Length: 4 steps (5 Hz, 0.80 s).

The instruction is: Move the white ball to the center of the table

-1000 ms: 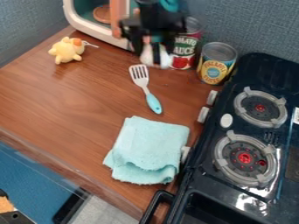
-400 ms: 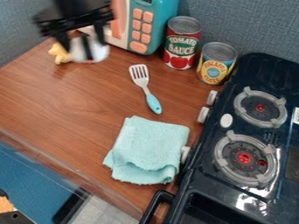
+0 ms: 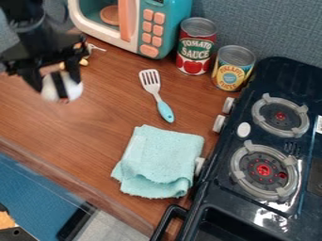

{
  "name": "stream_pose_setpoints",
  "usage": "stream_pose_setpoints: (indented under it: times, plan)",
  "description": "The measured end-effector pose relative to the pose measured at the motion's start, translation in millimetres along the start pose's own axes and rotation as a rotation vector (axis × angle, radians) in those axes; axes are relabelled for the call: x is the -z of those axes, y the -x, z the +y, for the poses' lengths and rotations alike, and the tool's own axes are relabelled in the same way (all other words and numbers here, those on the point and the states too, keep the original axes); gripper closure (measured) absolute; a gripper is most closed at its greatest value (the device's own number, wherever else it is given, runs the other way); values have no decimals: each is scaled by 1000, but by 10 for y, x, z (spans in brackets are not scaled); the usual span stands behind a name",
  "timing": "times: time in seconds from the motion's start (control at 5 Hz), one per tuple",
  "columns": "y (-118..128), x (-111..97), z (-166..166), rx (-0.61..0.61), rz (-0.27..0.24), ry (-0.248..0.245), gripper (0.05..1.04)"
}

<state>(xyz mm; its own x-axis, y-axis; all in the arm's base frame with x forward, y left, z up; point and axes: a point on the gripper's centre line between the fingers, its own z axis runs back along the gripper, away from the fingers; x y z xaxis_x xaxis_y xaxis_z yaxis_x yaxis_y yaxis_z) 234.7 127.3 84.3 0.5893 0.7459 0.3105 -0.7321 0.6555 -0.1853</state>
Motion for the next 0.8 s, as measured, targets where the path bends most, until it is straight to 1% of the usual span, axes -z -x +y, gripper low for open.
stream_pose_setpoints:
  times: [0.2,0.4,0.6,0.8]
  plan:
    - [127,324,-21,17,20,-22,349]
    - [213,561,-97,57,65,-51,349]
    - [204,644,-144,93,75,-68,284]
    - [239,628,-166,78,100,-46,75]
